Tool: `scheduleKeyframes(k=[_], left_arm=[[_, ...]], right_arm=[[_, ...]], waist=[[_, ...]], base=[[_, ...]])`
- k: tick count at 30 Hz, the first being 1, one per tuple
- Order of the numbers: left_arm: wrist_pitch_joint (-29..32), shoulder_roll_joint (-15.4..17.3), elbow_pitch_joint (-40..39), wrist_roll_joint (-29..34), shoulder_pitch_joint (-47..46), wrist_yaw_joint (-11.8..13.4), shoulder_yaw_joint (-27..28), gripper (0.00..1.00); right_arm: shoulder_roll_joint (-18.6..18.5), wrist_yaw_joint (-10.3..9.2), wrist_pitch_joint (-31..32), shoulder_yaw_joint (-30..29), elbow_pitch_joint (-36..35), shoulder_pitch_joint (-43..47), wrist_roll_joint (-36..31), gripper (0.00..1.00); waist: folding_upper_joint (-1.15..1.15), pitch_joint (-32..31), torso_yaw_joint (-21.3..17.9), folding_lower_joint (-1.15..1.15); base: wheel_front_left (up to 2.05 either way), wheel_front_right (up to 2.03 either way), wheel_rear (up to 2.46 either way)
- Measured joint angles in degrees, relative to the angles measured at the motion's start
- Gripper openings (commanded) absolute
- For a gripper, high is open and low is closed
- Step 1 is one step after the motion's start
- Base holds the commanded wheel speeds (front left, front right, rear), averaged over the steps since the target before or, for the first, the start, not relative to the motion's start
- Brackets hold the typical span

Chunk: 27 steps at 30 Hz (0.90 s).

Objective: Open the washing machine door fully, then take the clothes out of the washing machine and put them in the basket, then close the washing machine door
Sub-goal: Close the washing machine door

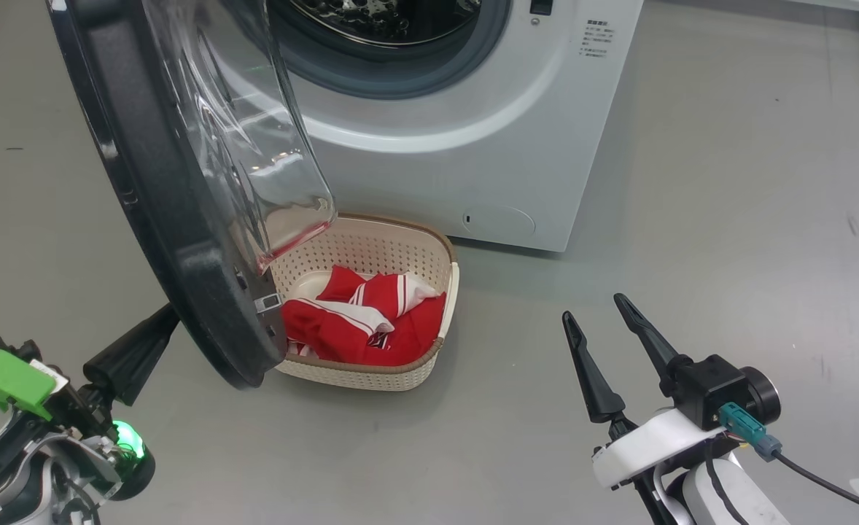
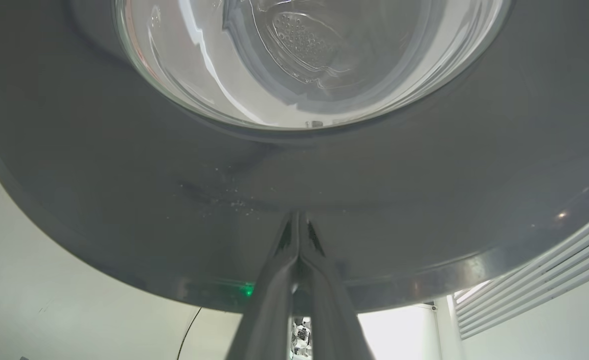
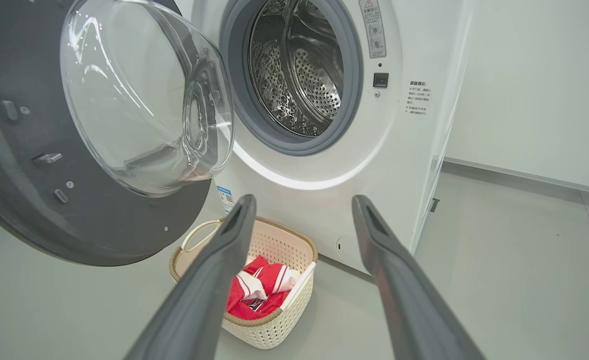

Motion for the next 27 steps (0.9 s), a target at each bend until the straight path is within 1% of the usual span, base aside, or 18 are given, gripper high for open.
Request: scheduleKeyframes(k=[5,10,11,16,23,27], left_arm=[[-0.1,-0.4,-0.5,0.0,0.0,0.0,-0.9,0.00],[-1.8,-0.9,-0.4,0.0,0.0,0.0,-1.3,0.00],[-2.9,-1.0,-0.3,0.0,-0.1,0.0,-1.2,0.00],[-5.4,-1.0,-0.2,0.0,-0.5,0.0,-0.9,0.00],[-9.5,-1.3,0.0,0.0,-3.5,0.4,0.6,0.00],[-10.8,-1.3,0.1,0.0,-4.4,0.4,0.8,0.00]], right_arm=[[0.1,0.01,0.0,0.3,0.0,-0.6,0.0,1.00],[0.4,0.01,0.0,0.7,0.0,-0.6,0.0,1.00],[0.5,0.00,0.0,0.8,0.0,-0.6,0.0,1.00],[0.8,-0.05,0.0,0.8,0.0,-0.6,0.3,1.00],[1.0,-0.23,0.0,0.7,0.0,-0.9,1.0,1.00],[1.2,-0.31,0.0,0.5,0.0,-1.0,1.5,1.00]], waist=[[0.00,0.2,-2.1,0.00],[0.00,0.5,-4.7,0.00],[0.00,0.7,-5.9,0.00],[0.00,1.3,-9.1,0.00],[0.00,2.3,-14.0,0.00],[0.00,2.7,-16.8,0.00]], base=[[0.00,0.00,0.00],[0.00,0.00,0.00],[0.00,0.00,0.00],[0.00,0.00,0.00],[0.00,0.00,0.00],[0.00,0.00,0.00]])
